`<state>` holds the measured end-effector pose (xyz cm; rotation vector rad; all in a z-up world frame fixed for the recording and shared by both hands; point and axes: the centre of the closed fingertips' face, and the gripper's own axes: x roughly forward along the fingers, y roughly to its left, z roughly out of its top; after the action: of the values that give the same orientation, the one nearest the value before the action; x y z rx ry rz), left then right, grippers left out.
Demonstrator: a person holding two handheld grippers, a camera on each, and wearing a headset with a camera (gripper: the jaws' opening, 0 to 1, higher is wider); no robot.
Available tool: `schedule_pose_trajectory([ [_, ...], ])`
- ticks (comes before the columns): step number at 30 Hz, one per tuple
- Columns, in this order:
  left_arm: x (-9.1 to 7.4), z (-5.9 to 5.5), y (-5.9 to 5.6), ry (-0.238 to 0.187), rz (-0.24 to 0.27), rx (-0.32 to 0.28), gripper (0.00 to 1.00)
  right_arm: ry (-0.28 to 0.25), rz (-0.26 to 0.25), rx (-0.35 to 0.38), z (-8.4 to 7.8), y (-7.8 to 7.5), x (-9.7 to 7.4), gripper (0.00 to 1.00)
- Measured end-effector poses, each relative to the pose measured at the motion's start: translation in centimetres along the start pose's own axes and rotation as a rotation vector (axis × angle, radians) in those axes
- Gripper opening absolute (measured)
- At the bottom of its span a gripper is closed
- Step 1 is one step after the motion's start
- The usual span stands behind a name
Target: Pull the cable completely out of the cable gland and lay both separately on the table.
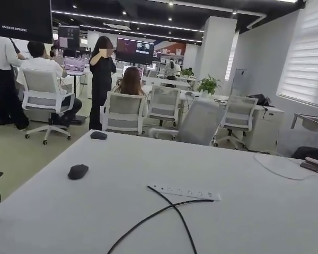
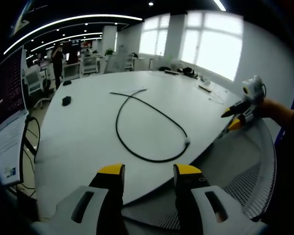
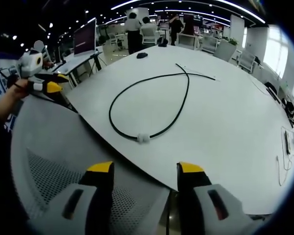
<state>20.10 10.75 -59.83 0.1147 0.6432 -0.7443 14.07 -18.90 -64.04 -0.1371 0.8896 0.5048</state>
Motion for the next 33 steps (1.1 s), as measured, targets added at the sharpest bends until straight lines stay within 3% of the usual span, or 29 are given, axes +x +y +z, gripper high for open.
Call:
schedule_pose_trajectory([
  [2, 0.2, 0.4, -0.1, 0.003, 0.002, 0.009, 0.41, -0.002, 0.002, 0.000, 0.0, 0.1, 0.0, 0.53],
  [10, 1.7, 4.0, -2.8, -0.027, -0.057, 0.097, 0.40, 0.005, 0.008, 0.010, -0.2, 0.5, -0.5, 0.53],
  [11, 2.1, 4.5, -3.4, -0.036, -0.077, 0.120, 0.39, -0.003, 0.018, -0.039, 0.2, 0.9, -0.7, 0.54],
  [13, 2.8, 5.1, -4.5, -0.030, -0.109, 0.139, 0.39, 0.006, 0.015, -0.052, 0.3, 1.0, -1.1, 0.54],
  [20, 5.9, 6.2, -7.4, 0.003, -0.202, 0.213, 0.39, -0.035, 0.009, -0.050, 1.5, 1.4, -2.1, 0.54],
  [22, 6.8, 6.4, -7.8, 0.020, -0.218, 0.237, 0.39, -0.048, 0.002, -0.045, 1.8, 1.4, -2.2, 0.54],
  [24, 7.5, 7.1, -8.2, 0.010, -0.224, 0.261, 0.38, -0.058, 0.002, -0.048, 2.0, 1.5, -2.4, 0.53],
  [27, 8.7, 7.6, -8.5, 0.014, -0.238, 0.258, 0.38, -0.074, -0.008, -0.044, 2.3, 1.3, -2.8, 0.53],
  [33, 10.9, 7.7, -10.0, 0.038, -0.267, 0.275, 0.35, -0.084, -0.017, -0.054, 2.5, 1.4, -3.5, 0.51],
])
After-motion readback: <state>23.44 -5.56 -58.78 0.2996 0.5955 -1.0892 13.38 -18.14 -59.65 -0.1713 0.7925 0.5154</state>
